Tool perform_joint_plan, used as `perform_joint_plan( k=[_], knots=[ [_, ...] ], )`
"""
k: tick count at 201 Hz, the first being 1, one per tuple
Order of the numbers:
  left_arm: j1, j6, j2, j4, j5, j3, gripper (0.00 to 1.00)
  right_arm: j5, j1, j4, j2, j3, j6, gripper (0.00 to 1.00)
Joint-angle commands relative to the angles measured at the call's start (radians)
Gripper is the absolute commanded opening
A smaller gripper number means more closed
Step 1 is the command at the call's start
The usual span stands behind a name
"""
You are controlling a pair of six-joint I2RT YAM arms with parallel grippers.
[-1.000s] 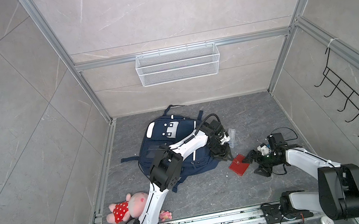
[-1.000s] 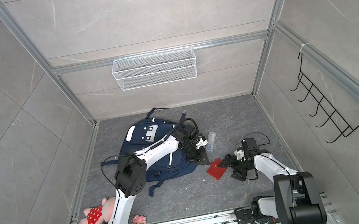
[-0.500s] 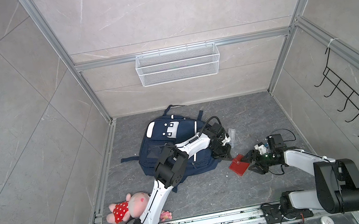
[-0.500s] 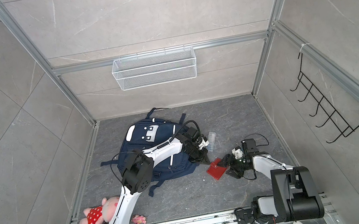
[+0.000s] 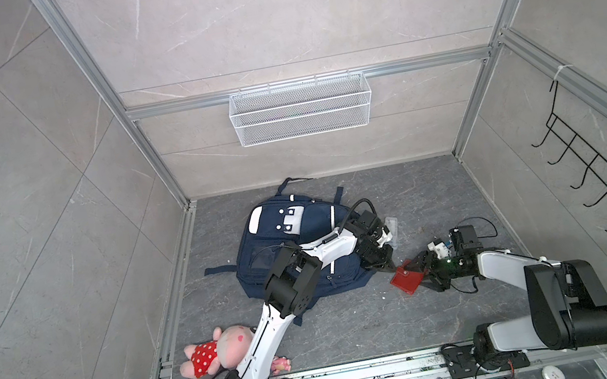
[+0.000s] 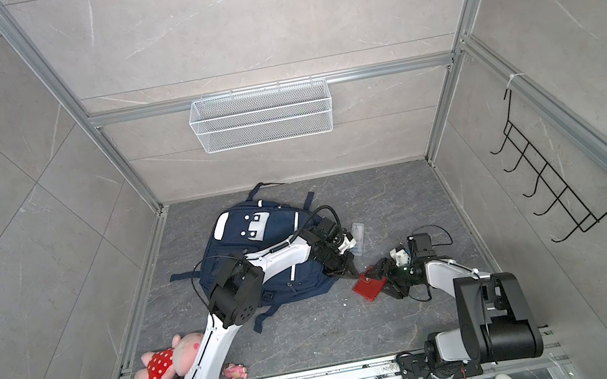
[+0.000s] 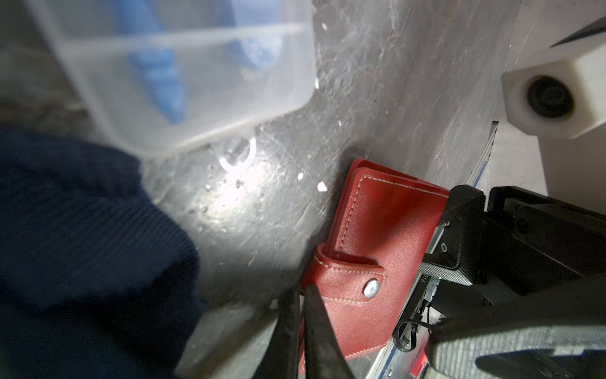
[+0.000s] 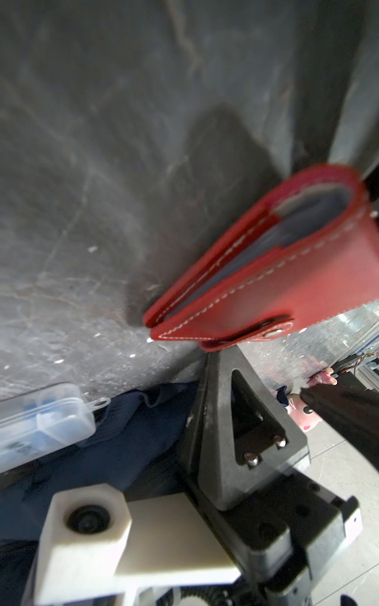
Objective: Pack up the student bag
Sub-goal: 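Lower the right gripper onto the red wallet and close on it, then lift the red wallet off the floor with the right gripper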
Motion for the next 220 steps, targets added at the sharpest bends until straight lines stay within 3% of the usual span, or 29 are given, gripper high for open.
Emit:
perform_joint_plan(
  k=[1, 39, 109, 162, 196, 220],
  knots=[
    [-0.021, -0.003, 0.031, 0.024, -0.034, -0.044, 0.10, 0.030, 0.009, 0.065, 0.032, -0.028, -0.006, 0.70],
    [-0.020, -0.020, 0.024, 0.050, -0.033, -0.051, 0.08, 0.053, 0.015, -0.092, -0.008, 0.034, -0.131, 0.68],
    [-0.022, -0.032, -0.030, 0.143, 0.009, -0.110, 0.08, 0.154, 0.015, -0.044, -0.068, 0.029, -0.054, 0.47],
    [-0.021, -0.029, -0.049, 0.180, 0.036, -0.120, 0.07, 0.165, 0.015, 0.081, -0.011, 0.019, 0.014, 0.44],
    [-0.020, -0.010, -0.049, 0.175, 0.042, -0.108, 0.06, 0.169, 0.015, 0.073, -0.030, 0.027, -0.009, 0.26],
    [-0.012, 0.017, -0.155, 0.179, 0.029, -0.086, 0.07, 0.171, 0.016, 0.057, -0.062, 0.024, -0.035, 0.10]
  ],
)
